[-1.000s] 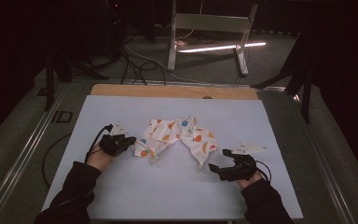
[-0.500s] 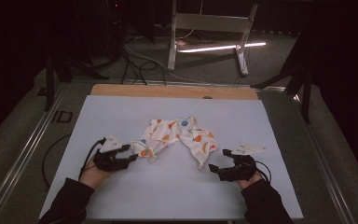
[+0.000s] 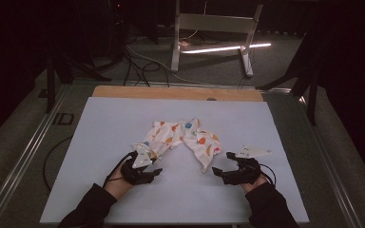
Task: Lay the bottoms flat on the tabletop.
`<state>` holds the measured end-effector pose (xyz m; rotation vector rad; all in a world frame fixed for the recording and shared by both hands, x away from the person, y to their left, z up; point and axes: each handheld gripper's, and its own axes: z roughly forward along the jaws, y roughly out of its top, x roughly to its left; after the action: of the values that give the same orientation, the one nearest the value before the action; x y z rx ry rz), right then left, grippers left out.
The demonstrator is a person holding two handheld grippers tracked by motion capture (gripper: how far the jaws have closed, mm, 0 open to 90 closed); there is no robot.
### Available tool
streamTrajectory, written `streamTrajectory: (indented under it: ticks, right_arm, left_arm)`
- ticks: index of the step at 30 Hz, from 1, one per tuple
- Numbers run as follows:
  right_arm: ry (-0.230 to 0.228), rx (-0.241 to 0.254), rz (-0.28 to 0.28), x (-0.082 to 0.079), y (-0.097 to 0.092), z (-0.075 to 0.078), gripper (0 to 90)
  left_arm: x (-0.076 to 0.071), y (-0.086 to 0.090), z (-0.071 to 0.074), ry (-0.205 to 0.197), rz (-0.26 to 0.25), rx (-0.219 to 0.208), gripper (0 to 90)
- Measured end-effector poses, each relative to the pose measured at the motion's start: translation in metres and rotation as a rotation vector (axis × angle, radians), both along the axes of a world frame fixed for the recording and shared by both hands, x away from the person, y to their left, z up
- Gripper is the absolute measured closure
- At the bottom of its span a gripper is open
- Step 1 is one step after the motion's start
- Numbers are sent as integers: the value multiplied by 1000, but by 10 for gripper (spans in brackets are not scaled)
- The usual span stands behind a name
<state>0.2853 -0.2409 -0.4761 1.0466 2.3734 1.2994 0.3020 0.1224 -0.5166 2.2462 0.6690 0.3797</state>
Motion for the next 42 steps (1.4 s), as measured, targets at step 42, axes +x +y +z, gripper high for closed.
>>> streamTrajectory:
  ticks: [42]
  right_arm:
    - [-10, 16, -2, -2, -3, 4, 149]
  left_arm:
    - [-30, -98, 35, 190, -388, -14, 899]
